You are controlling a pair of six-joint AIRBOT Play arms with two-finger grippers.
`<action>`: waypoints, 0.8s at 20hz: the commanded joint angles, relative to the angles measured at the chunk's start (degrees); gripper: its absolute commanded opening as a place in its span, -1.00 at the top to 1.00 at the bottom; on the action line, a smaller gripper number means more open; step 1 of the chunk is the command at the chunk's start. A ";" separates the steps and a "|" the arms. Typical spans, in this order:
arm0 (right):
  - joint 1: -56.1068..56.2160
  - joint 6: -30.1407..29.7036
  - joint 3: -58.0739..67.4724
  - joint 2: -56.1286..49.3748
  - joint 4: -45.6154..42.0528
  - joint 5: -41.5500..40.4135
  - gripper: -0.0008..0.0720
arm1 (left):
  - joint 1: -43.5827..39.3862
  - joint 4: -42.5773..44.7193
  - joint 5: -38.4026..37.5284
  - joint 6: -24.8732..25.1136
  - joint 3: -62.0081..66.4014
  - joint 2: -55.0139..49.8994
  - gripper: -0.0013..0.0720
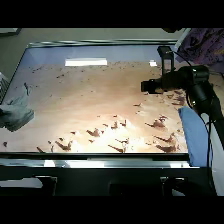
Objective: Fold the clothes and pants, and hang the long-sleeved shirts on hangers.
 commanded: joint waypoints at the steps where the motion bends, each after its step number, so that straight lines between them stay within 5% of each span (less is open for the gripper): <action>1: 0.04 -0.02 0.04 0.00 -0.07 -0.22 0.86 | -1.18 0.11 1.99 0.92 0.17 -3.02 0.89; 8: 0.04 0.00 0.04 0.02 -0.04 -8.92 0.87 | -17.11 -12.24 -13.11 4.20 3.39 6.97 0.93; 12: 0.04 -1.38 0.04 0.02 -1.70 -21.07 0.87 | -34.73 -24.33 -19.17 3.15 3.41 13.97 0.93; 16: 0.04 -7.50 0.02 0.02 -5.68 -29.14 0.86 | -56.26 -31.23 -16.61 -2.27 3.37 14.23 0.92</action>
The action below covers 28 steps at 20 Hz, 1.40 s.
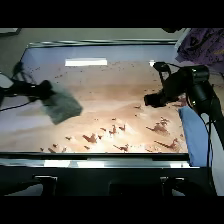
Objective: Fold the clothes and pants, and hang the long-sleeved shirts on hangers.
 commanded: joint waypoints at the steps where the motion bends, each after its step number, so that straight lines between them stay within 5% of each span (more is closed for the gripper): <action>1: 0.02 -4.02 0.02 0.04 -4.76 -8.81 0.86 | -18.40 -6.14 3.26 -5.01 0.00 0.46 0.92; 6: 0.02 -2.91 -0.15 0.37 -6.51 -5.53 0.68 | -31.65 -6.03 10.51 -11.43 0.02 -9.81 0.91; 7: 0.02 -2.86 -0.13 0.37 -6.54 -3.85 0.25 | -31.54 -6.75 10.49 -11.39 0.04 -11.23 0.79; 8: -0.09 -2.56 -0.15 0.37 -6.54 -2.16 -0.15 | -30.58 -6.95 10.34 -11.32 0.15 -11.65 0.41; 10: -3.34 -2.47 -0.15 0.31 -3.69 0.55 -0.15 | -25.92 -6.93 8.17 -7.67 1.64 -10.73 -0.75; 11: -6.69 -2.47 -0.63 0.26 -1.07 1.97 -0.16 | -22.86 -6.93 5.99 -5.01 3.08 -10.25 -0.97; 14: -17.51 -3.02 -7.15 0.17 13.73 6.58 -0.16 | -12.52 -6.95 0.17 1.62 7.98 -9.70 -0.97; 18: -19.50 -10.23 -22.36 -1.05 34.38 10.12 -0.29 | -2.08 -6.93 0.42 2.45 9.22 -9.88 -0.97; 28: -4.13 -8.87 -35.98 -5.68 42.25 27.96 -0.32 | 5.70 -6.91 0.70 2.38 9.22 -10.36 -0.96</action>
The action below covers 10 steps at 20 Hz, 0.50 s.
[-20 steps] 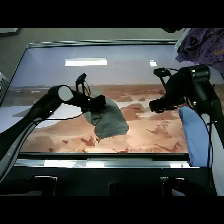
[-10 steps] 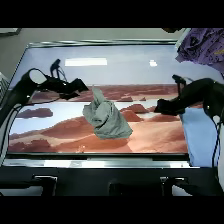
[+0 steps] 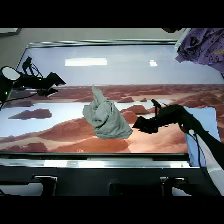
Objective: Fold the clothes and pants, and hang the long-sleeved shirts on hangers.
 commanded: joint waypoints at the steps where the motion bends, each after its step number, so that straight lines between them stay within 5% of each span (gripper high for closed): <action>1: 4.98 0.72 -1.51 -3.13 4.94 6.69 -0.32 | 1.07 0.02 0.04 0.15 0.07 -0.15 -0.96; 3: 6.84 0.72 -1.51 -4.70 6.27 7.76 -0.25 | 1.05 -0.09 0.04 0.04 0.07 -0.63 -0.96; 6: 8.15 0.70 -1.46 -5.35 6.19 7.91 0.75 | 0.70 -0.92 -0.13 -0.04 0.07 -2.51 -0.96; 10: 7.98 1.07 -1.46 -2.16 4.81 7.67 0.88 | -1.90 -11.67 6.29 8.87 0.09 -8.17 -0.96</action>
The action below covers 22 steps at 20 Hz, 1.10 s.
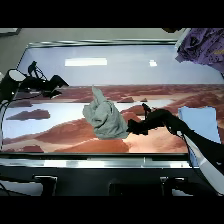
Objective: Fold the clothes and pants, and hang the long-sleeved shirts on hangers.
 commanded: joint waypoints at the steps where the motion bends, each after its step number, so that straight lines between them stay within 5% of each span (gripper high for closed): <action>1: 0.42 1.07 -0.02 2.75 -0.90 -0.20 0.88 | -2.58 -10.47 7.06 8.44 0.07 -5.22 -0.96; 6: 0.48 1.97 -0.02 5.14 -0.92 -3.19 0.88 | -7.08 -20.39 13.11 16.98 2.43 -15.17 -0.96; 16: 0.48 2.38 -0.02 5.11 -0.94 -5.09 0.87 | -11.04 -20.50 13.11 18.82 14.56 -27.43 -0.92; 19: 0.48 2.36 -0.02 5.11 -0.94 -5.33 0.87 | -11.50 -20.52 13.14 18.67 14.91 -28.44 -0.39; 22: 0.48 2.36 -0.02 5.11 -0.92 -5.55 0.87 | -11.74 -20.50 13.09 18.69 15.04 -28.87 0.48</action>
